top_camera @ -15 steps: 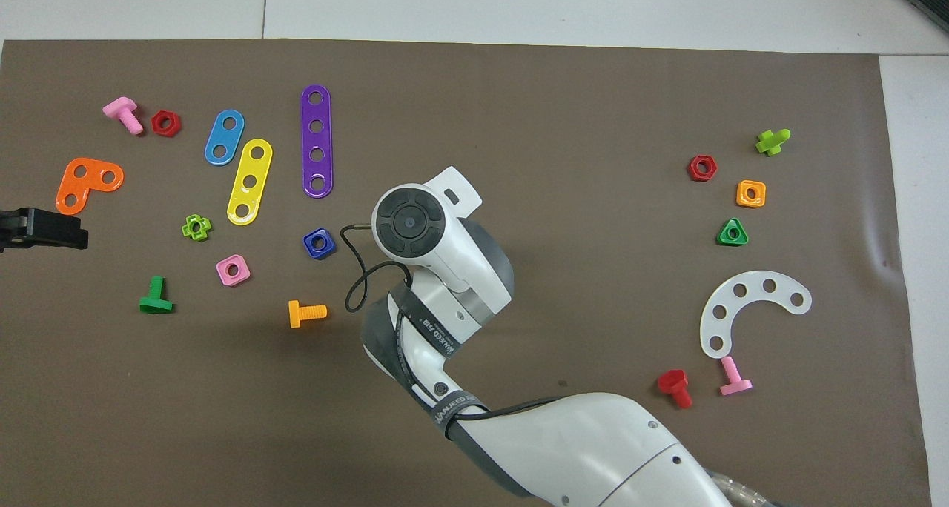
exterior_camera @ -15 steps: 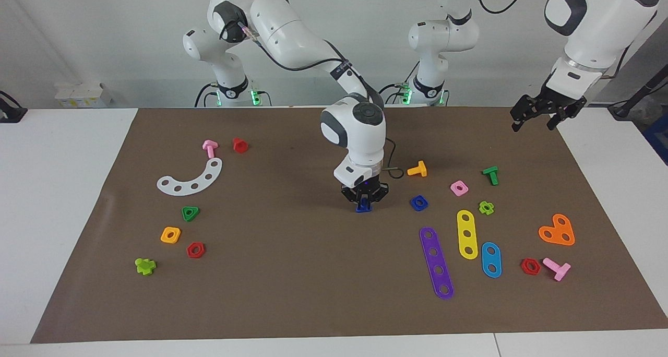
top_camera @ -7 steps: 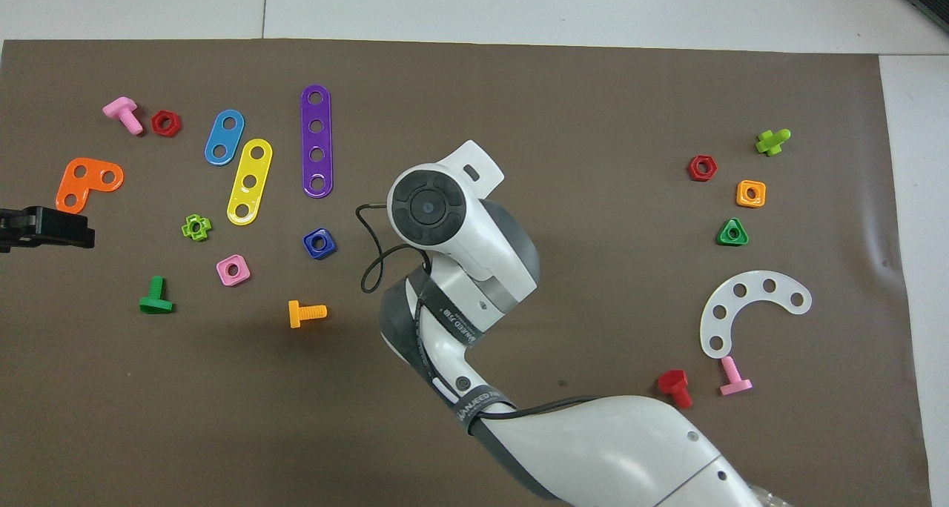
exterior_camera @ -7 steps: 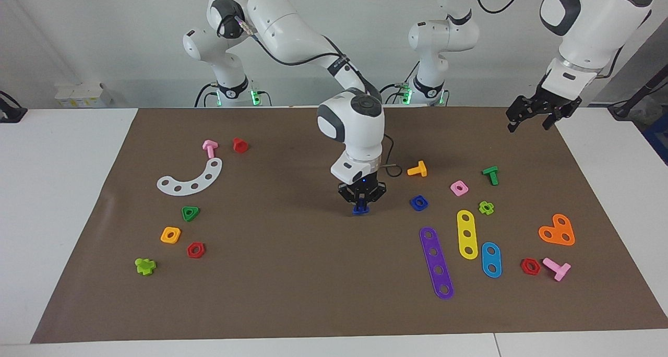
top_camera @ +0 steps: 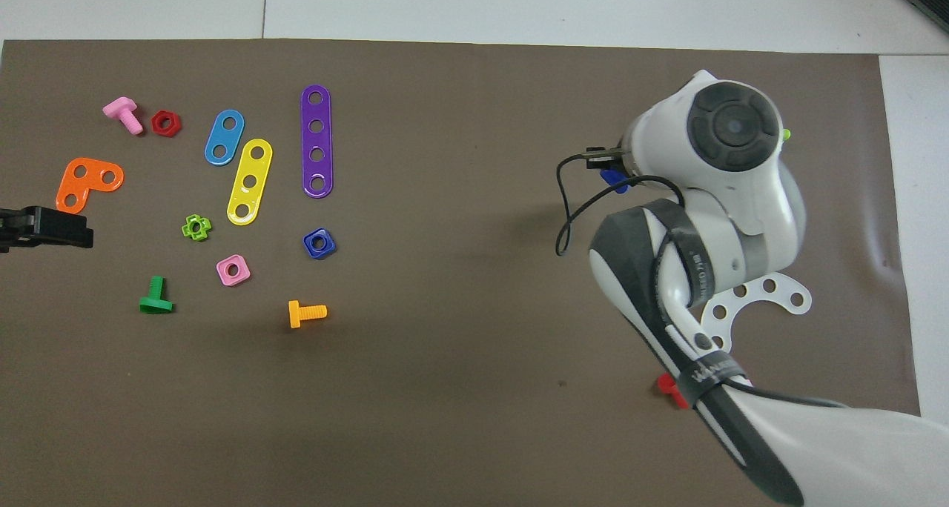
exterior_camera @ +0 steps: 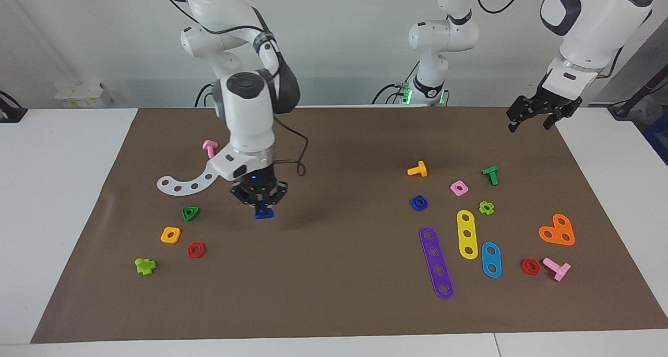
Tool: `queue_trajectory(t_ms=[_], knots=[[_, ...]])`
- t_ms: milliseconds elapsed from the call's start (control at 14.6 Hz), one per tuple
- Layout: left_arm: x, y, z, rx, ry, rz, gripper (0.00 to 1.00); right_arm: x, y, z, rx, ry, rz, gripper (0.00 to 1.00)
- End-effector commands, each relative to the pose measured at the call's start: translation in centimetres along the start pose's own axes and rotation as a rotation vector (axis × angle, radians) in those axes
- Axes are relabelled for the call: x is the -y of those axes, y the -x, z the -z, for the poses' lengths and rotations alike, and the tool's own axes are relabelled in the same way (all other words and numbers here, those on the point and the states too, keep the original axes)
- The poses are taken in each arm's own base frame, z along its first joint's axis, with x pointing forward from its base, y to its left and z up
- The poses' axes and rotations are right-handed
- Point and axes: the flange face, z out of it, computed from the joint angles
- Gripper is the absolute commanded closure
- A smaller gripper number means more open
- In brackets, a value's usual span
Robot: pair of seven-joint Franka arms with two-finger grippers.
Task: Unscrew and place screws in storage area
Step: 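Carry the blue nut with the right gripper toward the green triangle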
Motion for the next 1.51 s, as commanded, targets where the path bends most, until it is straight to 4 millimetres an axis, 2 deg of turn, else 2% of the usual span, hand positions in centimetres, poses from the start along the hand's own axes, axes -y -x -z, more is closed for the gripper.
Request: queue_trajectory(t_ms=[0,137,274,480,617,686,1029,1097,1166,1234,1303,1371,1440], knots=[[0.3,0.3,0.6,-0.019,-0.026,0.007,0.00,-4.7,2.7,-2.2,0.030,-0.010,0.040,1.00],[0.4,0.0,1.5,-0.022,-0.026,0.008,0.00,-8.5,5.0,-4.7,0.001,-0.018,0.054,1.00],[0.9,-0.6,3.0,-0.032,-0.020,0.018,0.00,-10.9,7.6,-7.0,-0.026,-0.024,0.053,1.00],[1.9,-1.9,4.8,-0.028,-0.028,0.035,0.00,-11.9,9.5,-9.1,-0.019,-0.048,0.006,1.00],[3.0,-2.2,5.0,-0.005,-0.036,0.055,0.00,-12.0,9.7,-9.4,-0.014,-0.060,-0.008,1.00],[2.9,-2.6,4.5,0.012,-0.037,0.053,0.00,-12.2,10.0,-9.7,-0.007,-0.060,0.001,1.00],[3.2,-5.5,4.7,0.052,-0.045,0.059,0.00,-13.1,11.0,-10.8,-0.001,-0.057,0.008,1.00],[3.2,-5.4,4.9,0.049,-0.045,0.058,0.00,-13.1,11.1,-11.2,0.005,-0.056,0.007,0.74],[2.9,-5.3,5.1,0.045,-0.048,0.052,0.00,-13.1,11.0,-11.1,0.006,-0.056,0.001,0.01],[2.5,-5.5,5.1,0.034,-0.047,0.043,0.00,-13.2,10.5,-10.9,0.001,-0.054,0.004,0.00],[2.2,-5.5,5.0,0.031,-0.047,0.036,0.00,-13.3,9.4,-9.8,-0.011,-0.054,0.000,0.00],[2.1,-5.6,5.0,0.022,-0.046,0.034,0.00,-13.4,8.4,-8.5,0.012,-0.053,-0.004,0.00],[2.1,-5.6,4.9,0.011,-0.044,0.031,0.00,-13.5,6.8,-6.4,0.041,-0.051,-0.004,0.00]])
